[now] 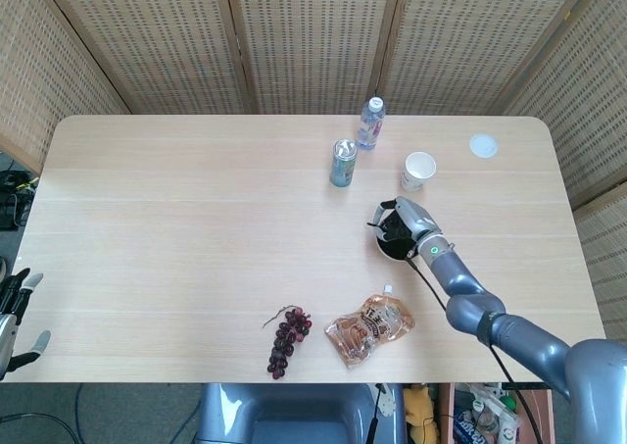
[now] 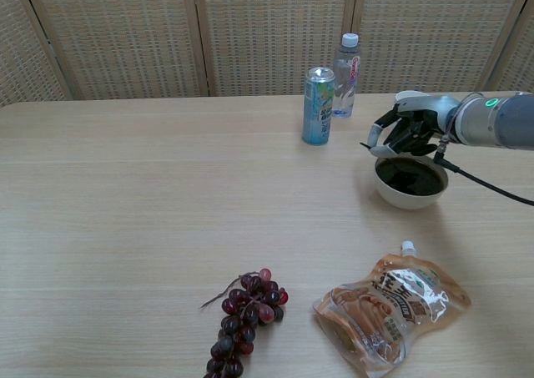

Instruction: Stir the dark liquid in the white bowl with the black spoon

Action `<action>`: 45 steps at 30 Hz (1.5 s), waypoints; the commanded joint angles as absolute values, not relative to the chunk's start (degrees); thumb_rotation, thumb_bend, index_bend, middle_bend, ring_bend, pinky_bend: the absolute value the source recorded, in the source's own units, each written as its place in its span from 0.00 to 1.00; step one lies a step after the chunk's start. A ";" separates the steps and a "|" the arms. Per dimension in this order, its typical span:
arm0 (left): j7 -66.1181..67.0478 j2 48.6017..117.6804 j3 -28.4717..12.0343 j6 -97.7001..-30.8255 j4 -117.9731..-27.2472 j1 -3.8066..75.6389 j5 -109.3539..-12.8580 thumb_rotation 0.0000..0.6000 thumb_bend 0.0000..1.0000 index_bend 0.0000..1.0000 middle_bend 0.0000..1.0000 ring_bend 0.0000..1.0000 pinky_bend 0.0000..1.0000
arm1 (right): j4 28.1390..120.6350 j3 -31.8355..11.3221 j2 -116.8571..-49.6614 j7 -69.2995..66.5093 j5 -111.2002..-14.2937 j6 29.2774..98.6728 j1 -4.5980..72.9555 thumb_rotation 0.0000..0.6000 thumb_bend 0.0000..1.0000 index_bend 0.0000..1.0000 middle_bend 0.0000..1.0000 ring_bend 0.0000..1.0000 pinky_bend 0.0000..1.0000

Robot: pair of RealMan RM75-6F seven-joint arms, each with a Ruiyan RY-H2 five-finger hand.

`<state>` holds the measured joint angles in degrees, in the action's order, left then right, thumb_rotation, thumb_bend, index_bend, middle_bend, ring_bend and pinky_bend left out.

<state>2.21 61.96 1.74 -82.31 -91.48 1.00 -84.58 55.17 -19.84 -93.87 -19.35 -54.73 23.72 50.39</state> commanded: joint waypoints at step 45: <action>2.56 62.42 1.69 -81.40 -91.53 1.82 -84.94 1.00 0.36 0.00 0.00 0.00 0.00 | 58.41 -18.32 -92.17 -22.72 -58.82 24.27 46.99 1.00 0.78 0.71 0.98 1.00 1.00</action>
